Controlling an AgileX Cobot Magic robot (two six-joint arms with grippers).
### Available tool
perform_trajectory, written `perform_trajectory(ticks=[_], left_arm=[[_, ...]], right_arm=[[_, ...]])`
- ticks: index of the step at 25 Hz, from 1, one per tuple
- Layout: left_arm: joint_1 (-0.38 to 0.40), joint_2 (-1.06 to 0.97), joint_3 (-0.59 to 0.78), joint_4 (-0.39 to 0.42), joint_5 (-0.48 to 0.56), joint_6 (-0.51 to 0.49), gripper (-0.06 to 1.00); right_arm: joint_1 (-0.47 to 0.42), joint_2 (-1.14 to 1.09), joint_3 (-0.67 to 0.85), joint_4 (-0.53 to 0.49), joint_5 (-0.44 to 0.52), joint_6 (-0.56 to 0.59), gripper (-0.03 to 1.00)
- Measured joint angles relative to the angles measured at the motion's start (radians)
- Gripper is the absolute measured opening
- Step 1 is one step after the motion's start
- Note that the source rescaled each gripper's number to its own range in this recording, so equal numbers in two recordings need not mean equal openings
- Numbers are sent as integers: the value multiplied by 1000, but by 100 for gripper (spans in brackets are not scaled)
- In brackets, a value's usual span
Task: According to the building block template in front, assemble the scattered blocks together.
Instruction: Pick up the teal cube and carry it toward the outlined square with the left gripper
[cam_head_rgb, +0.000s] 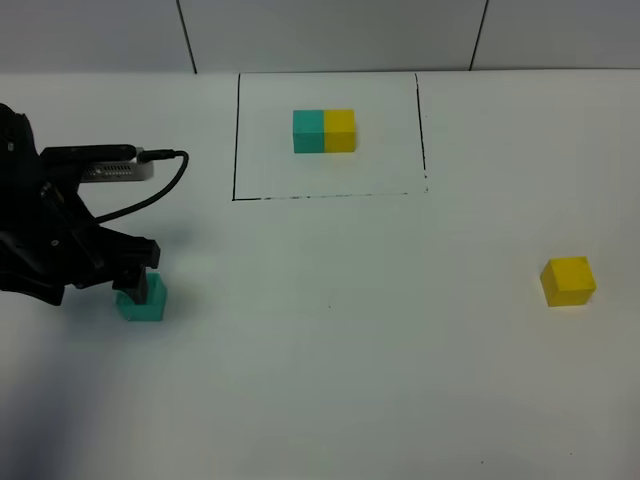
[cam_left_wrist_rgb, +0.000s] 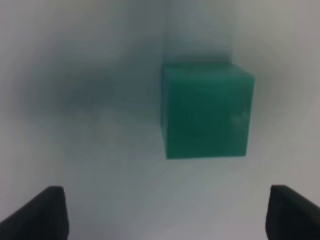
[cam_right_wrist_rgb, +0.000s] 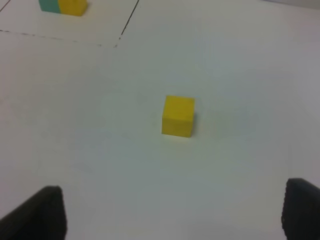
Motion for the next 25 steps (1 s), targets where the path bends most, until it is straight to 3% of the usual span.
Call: perform_trajectory(ticks=[6,19,22,25], left_arm=[[-44,75,-35,-12,-32,-15,82],[-45,191,-40,-13,-127,-28,81],[-45,204,-40,-14,-128,-29,68],[-45,205,-40,-14,-128,-30,32]], right_arm=[[0,0,0,0,0,0,77],[0,0,0,0,0,0,77],[0,0,0,0,0,0,77],[0,0,0,0,0,0,77]])
